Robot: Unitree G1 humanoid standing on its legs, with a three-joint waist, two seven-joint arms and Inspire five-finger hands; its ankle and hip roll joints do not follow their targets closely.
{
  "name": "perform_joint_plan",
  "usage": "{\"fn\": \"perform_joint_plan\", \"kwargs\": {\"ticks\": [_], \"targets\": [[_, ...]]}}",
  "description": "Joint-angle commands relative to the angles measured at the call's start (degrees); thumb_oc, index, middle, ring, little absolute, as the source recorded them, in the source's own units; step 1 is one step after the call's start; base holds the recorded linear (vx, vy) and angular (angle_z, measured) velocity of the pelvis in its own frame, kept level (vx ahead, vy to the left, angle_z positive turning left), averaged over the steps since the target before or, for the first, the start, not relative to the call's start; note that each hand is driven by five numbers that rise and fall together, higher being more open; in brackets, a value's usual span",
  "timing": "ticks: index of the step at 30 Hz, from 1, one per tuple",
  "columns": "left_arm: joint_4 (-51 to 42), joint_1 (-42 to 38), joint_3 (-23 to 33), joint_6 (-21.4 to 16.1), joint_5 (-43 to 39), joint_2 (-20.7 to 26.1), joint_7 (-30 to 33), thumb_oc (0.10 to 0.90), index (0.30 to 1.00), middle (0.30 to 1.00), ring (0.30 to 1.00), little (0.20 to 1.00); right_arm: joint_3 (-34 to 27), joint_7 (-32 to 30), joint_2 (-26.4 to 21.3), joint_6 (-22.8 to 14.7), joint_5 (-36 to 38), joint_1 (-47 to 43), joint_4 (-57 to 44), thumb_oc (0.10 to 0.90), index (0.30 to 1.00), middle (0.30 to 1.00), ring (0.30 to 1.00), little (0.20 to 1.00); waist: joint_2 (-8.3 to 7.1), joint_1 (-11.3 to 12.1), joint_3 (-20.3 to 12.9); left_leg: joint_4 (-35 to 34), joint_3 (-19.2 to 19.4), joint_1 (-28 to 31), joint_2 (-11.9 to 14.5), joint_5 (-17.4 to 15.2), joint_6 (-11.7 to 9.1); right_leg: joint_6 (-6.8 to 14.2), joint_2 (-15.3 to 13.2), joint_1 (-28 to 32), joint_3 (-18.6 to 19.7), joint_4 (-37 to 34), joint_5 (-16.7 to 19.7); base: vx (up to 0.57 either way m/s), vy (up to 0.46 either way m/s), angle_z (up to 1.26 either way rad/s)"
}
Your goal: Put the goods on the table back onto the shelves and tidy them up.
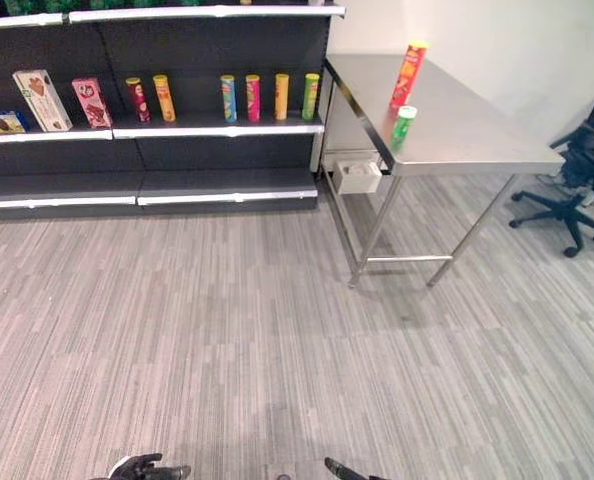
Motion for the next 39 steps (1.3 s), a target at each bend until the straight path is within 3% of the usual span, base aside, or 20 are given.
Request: {"fn": "perform_joint_plan", "kwargs": {"ticks": [1,12,19,21,22,23,26,27,28,30,31,34,35,36,37,39], "targets": [[-0.5,-2.8,1.5,-2.4,-1.3,0.4,-0.1,0.800,0.900,0.900,0.900,0.900,0.4,-1.2,-2.4,-1.8,1.0,-2.4,-0.5,0.800,0.900,0.900,0.900,0.900,-2.58,0.0,-0.5,-4.5,-7.7,1.4,-0.5,-2.0,-2.8,5.9,-1.0,1.6,4.1,-3.8,3.1,0.01,-0.029,-0.04],[0.6,-4.1,1.8,-2.0,-1.1,0.4,1.1,0.800,0.900,0.900,0.900,0.900,1.1,-1.2,-2.2,-1.4,0.6,-3.2,1.3,0.800,0.900,0.900,0.900,0.900,-2.56,0.2,0.2,-4.2,-7.7,2.0,0.0,-1.9,-2.7,5.5,-0.7,1.6,4.1,-3.2,2.4,0.01,-0.027,0.00],[0.0,-4.4,2.5,-1.8,-3.8,0.5,-0.4,0.800,0.900,0.900,0.900,0.900,1.4,-0.8,-2.6,-1.2,0.8,-3.9,1.2,0.800,0.900,0.900,0.900,0.900,-2.69,0.4,1.6,2.1,-7.3,-1.5,-0.2,-3.8,-2.8,4.5,-0.6,0.0,4.6,-0.8,1.2,0.04,-0.042,-0.07],[-0.7,-4.9,3.0,-1.8,-5.2,0.7,-0.6,0.800,0.900,0.900,0.900,0.900,1.6,-0.5,-2.8,-1.2,0.9,-4.1,1.7,0.800,0.900,0.900,0.900,0.900,-3.56,0.7,3.0,11.2,-8.8,-6.8,-1.5,-2.8,-3.5,3.7,-0.6,-0.3,5.5,0.5,0.6,0.07,-0.076,0.12],[-1.4,-5.9,3.1,-2.0,-6.6,0.6,0.5,0.800,0.900,0.900,0.900,0.900,1.9,-1.0,-3.2,-1.1,1.2,-4.9,1.9,0.800,0.900,0.900,0.900,0.900,-4.22,1.6,4.4,17.5,-11.7,-14.8,-3.9,-0.9,-3.2,3.3,-0.9,-0.7,5.8,0.9,0.1,0.06,-0.071,0.46],[-1.4,-5.9,3.1,-2.0,-6.6,0.6,0.5,0.800,0.900,0.900,0.900,0.900,1.9,-1.0,-3.2,-1.2,1.2,-5.0,1.9,0.800,0.900,0.900,0.900,0.900,-4.22,1.5,4.4,17.7,-11.7,-14.8,-3.9,-1.1,-3.2,3.3,-1.0,-0.6,5.7,0.9,0.0,0.27,-0.011,0.52],[-2.6,-5.2,3.9,-2.3,-8.8,-0.1,1.3,0.800,0.900,0.900,0.900,0.900,0.7,-1.6,-3.7,-1.2,2.3,-4.7,0.8,0.800,0.900,0.900,0.900,0.900,-3.29,3.0,3.7,4.0,-8.7,-21.5,-1.0,4.6,-3.7,4.1,-0.7,3.4,6.4,-1.7,-2.4,0.34,0.064,0.11],[-2.6,-5.1,3.9,-2.3,-8.8,-0.1,1.3,0.800,0.900,0.900,0.900,0.900,0.7,-1.6,-3.6,-1.1,2.3,-4.7,0.8,0.800,0.900,0.900,0.900,0.900,-3.52,3.1,3.9,3.3,-8.5,-20.9,-1.2,4.8,-3.7,4.1,-1.0,3.7,6.5,-1.8,-2.6,0.48,0.159,0.27],[-2.8,-4.6,4.4,-2.7,-8.4,0.1,1.9,0.800,0.900,0.900,0.900,0.900,0.3,-1.8,-3.7,-1.5,2.6,-5.3,0.7,0.800,0.900,0.900,0.900,0.900,-2.70,4.4,2.8,-4.5,-7.7,-22.3,-0.4,7.4,-4.7,4.6,-1.2,6.9,8.9,-2.6,-4.5,0.51,0.219,0.16],[-3.0,-4.2,4.4,-3.0,-7.6,-0.2,2.3,0.800,0.900,0.900,0.900,0.900,0.2,-1.3,-3.5,-1.5,1.4,-4.8,0.3,0.800,0.900,0.900,0.900,0.900,-1.42,5.0,1.5,-4.2,-8.2,-20.0,-0.3,10.7,-4.6,5.8,-2.7,8.7,9.8,-2.1,-5.8,0.54,0.344,-0.61],[-2.9,-3.9,4.8,-3.3,-6.8,-0.1,3.0,0.800,0.900,0.900,0.900,0.900,0.0,-1.4,-3.4,-1.3,0.7,-4.7,0.2,0.800,0.900,0.900,0.900,0.900,-1.66,5.3,0.6,-4.3,-7.5,-18.0,-1.1,10.3,-3.9,7.5,-5.6,8.0,9.9,0.2,-6.1,0.42,0.347,-1.68],[-3.4,-4.1,4.8,-3.2,-6.1,0.8,3.0,0.800,0.900,0.900,0.900,0.900,-0.4,-0.9,-3.6,-1.4,0.5,-5.1,-0.6,0.800,0.900,0.900,0.900,0.900,-1.65,5.2,0.4,-4.5,-6.4,-14.4,-2.1,8.2,-2.4,9.2,-7.9,2.7,10.5,13.2,-0.9,0.31,0.244,-1.30],[-3.9,-4.5,4.8,-2.9,-5.6,1.5,3.2,0.800,0.900,0.900,0.900,0.900,-0.6,-1.2,-4.0,-1.7,1.1,-5.6,-2.2,0.800,0.900,0.900,0.900,0.900,-1.05,4.2,2.0,-4.5,-6.0,-11.2,-2.3,6.4,-1.4,8.7,-8.5,-2.6,9.8,23.4,5.6,0.21,0.243,-0.27],[-3.8,-4.8,4.8,-2.8,-5.4,1.9,3.3,0.800,0.900,0.900,0.900,0.900,-0.6,-1.4,-3.9,-1.8,1.3,-5.7,-2.9,0.800,0.900,0.900,0.900,0.900,-0.82,3.8,3.0,-4.5,-5.3,-10.2,-2.1,5.8,-1.0,8.3,-9.4,-4.8,8.6,27.1,8.3,0.27,0.287,-0.13],[-3.5,-4.9,5.1,-2.7,-5.4,2.5,3.6,0.800,0.900,0.900,0.900,0.900,-0.9,-1.6,-3.0,-1.9,1.6,-5.3,-3.1,0.800,0.900,0.900,0.900,0.900,-0.09,3.5,3.8,-4.5,-4.3,-8.2,-1.0,4.4,-0.8,7.3,-11.5,-7.5,4.2,30.6,8.6,0.31,0.199,0.18],[-3.1,-5.2,5.4,-2.7,-5.9,2.5,3.9,0.800,0.900,0.900,0.900,0.900,-1.1,-1.7,-2.3,-1.8,2.1,-4.5,-2.3,0.800,0.900,0.900,0.900,0.900,0.06,2.2,4.1,-4.5,-4.4,-6.2,-1.0,2.7,-0.9,7.2,-11.5,-10.4,-0.8,26.4,6.7,0.35,0.089,0.17]]}}
